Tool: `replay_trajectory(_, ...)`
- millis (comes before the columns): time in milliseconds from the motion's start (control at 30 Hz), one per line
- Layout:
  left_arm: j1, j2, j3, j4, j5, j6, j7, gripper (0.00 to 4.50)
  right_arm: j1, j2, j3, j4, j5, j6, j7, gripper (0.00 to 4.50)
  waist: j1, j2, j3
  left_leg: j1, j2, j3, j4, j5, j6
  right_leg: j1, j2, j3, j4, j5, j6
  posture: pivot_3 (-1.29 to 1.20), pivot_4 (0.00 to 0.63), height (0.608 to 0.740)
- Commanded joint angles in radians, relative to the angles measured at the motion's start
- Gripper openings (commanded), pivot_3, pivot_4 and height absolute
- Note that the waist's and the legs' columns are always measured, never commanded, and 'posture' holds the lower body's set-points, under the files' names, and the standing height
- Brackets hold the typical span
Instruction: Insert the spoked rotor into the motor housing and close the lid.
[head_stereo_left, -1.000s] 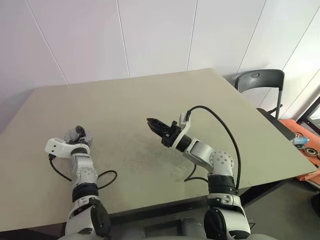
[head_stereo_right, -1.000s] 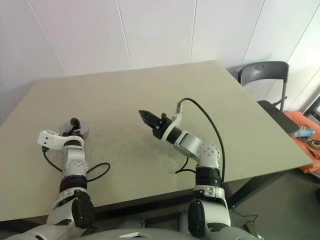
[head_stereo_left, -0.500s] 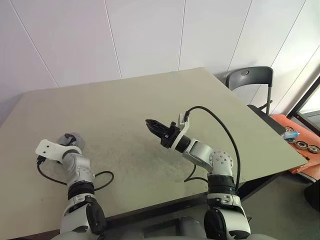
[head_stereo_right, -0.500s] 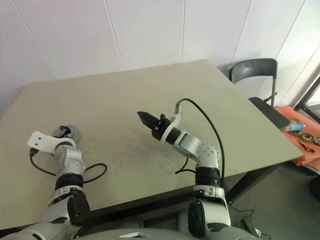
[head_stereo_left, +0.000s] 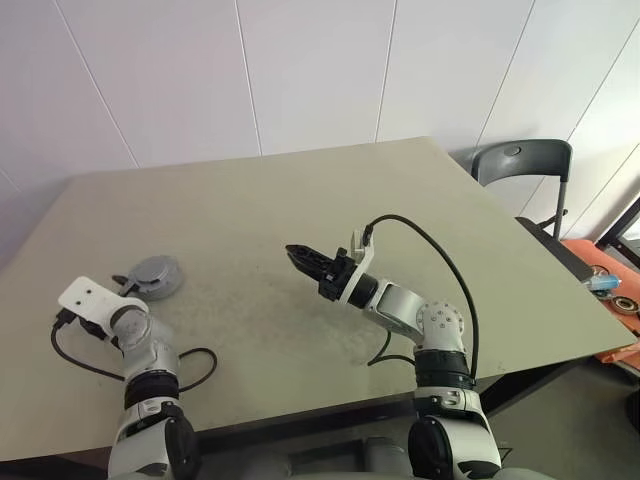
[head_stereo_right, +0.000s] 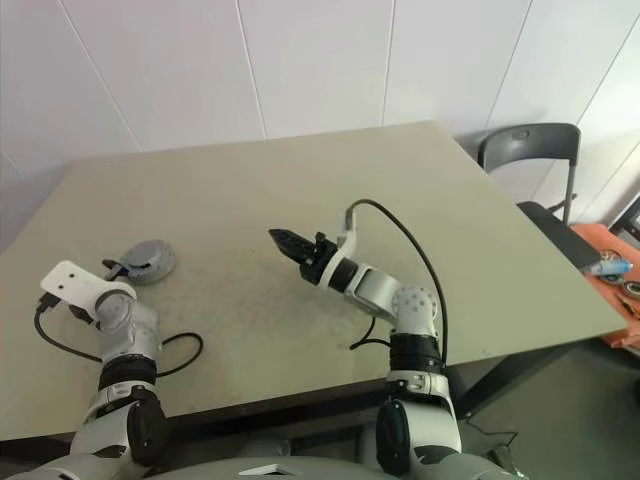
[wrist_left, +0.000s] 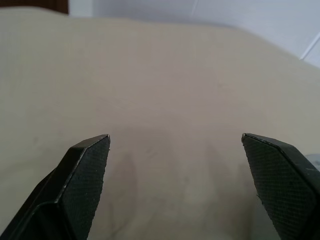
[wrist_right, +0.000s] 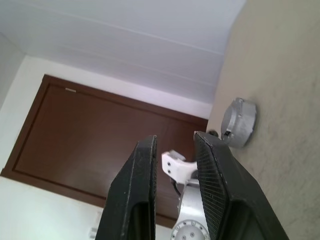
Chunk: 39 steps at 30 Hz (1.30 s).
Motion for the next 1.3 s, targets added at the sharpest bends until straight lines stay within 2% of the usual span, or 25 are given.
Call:
replay_trajectory(33, -0.001, 0.019, -0.028, -0.081, -0.015, -0.046, -0.134, 4.48, -0.017, 0.001, 0.017, -0.009, -0.007, 0.009, 0.02, 1.22, 0.0, 0.0, 0.0, 0.0, 0.0, 0.0, 0.0, 0.0, 0.0, 0.0, 0.0, 0.0, 0.0, 0.0, 0.0, 0.0, 0.0, 0.74)
replay_trajectory(233, 0.035, 0.018, -0.056, -0.203, -0.106, -0.073, -0.409, 4.48, 0.0, -0.019, 0.086, -0.07, -0.083, 0.006, 0.056, 1.22, -0.002, 0.0, 0.0, -0.001, 0.0, 0.003, 0.0, 0.0, 0.0, 0.0, 0.0, 0.0, -0.001, 0.0, 0.0, 0.0, 0.0, 0.74)
replay_trajectory(400, 0.071, 0.032, -0.105, -0.293, -0.15, -0.037, -0.601, 4.48, 0.021, -0.071, 0.225, -0.154, -0.271, -0.112, 0.121, 1.22, -0.003, 0.0, 0.0, -0.001, 0.0, 0.003, 0.0, 0.0, 0.0, 0.0, 0.0, 0.0, -0.001, -0.001, 0.002, 0.0, 0.0, 0.74)
replay_trajectory(533, 0.121, 0.051, -0.165, -0.354, -0.165, -0.012, -0.763, 4.48, 0.04, -0.184, 0.475, -0.183, -0.625, -0.427, 0.22, 1.22, -0.004, 0.0, 0.0, -0.001, 0.0, 0.004, 0.0, 0.0, 0.0, 0.0, 0.0, 0.0, -0.001, -0.002, 0.004, 0.0, 0.0, 0.74)
replay_trajectory(633, 0.155, 0.068, -0.19, -0.386, -0.187, 0.004, -0.874, 4.48, 0.052, -0.232, 0.571, -0.146, -0.8, -0.623, 0.27, 1.22, -0.006, 0.0, 0.001, -0.001, 0.0, 0.004, 0.0, 0.0, 0.0, 0.0, 0.0, 0.0, -0.002, -0.002, 0.004, 0.0, 0.0, 0.74)
replay_trajectory(767, 0.247, 0.142, -0.293, -0.449, -0.155, 0.048, -1.078, 4.48, 0.044, -0.282, 0.642, -0.065, -1.009, -0.888, 0.289, 1.22, -0.006, -0.001, 0.001, 0.0, 0.0, 0.004, 0.0, 0.0, 0.0, 0.0, 0.0, 0.0, -0.002, -0.002, 0.004, 0.0, 0.0, 0.74)
replay_trajectory(900, 0.324, 0.184, -0.344, -0.49, -0.194, 0.115, -1.223, 4.48, 0.036, -0.288, 0.616, 0.019, -1.076, -1.054, 0.314, 1.22, -0.004, -0.001, 0.002, 0.0, 0.0, 0.004, 0.0, 0.0, 0.0, 0.0, 0.0, 0.0, -0.001, -0.003, 0.003, 0.0, 0.0, 0.74)
replay_trajectory(1067, 0.415, 0.185, -0.391, -0.538, -0.171, 0.115, -1.295, 4.5, 0.033, -0.282, 0.561, 0.072, -1.088, -1.165, 0.335, 2.74, -0.003, -0.001, 0.003, 0.0, 0.001, 0.004, 0.0, 0.0, 0.0, 0.0, 0.0, 0.0, -0.001, -0.003, 0.003, 0.0, 0.0, 0.74)
replay_trajectory(1233, 0.509, 0.128, -0.456, -0.657, -0.12, 0.101, -1.245, 4.5, 0.012, -0.29, 0.503, 0.151, -1.121, -1.21, 0.304, 4.42, 0.001, 0.0, 0.004, 0.0, 0.001, 0.004, -0.001, 0.0, 0.0, 0.0, -0.001, 0.001, -0.001, -0.002, 0.002, 0.0, 0.0, 0.74)
replay_trajectory(1300, 0.544, 0.102, -0.482, -0.709, -0.092, 0.095, -1.21, 4.5, 0.004, -0.289, 0.479, 0.179, -1.118, -1.196, 0.299, 4.47, 0.002, 0.0, 0.005, 0.0, 0.001, 0.004, -0.001, 0.0, 0.0, 0.0, 0.0, 0.001, -0.001, -0.002, 0.002, 0.0, 0.0, 0.74)
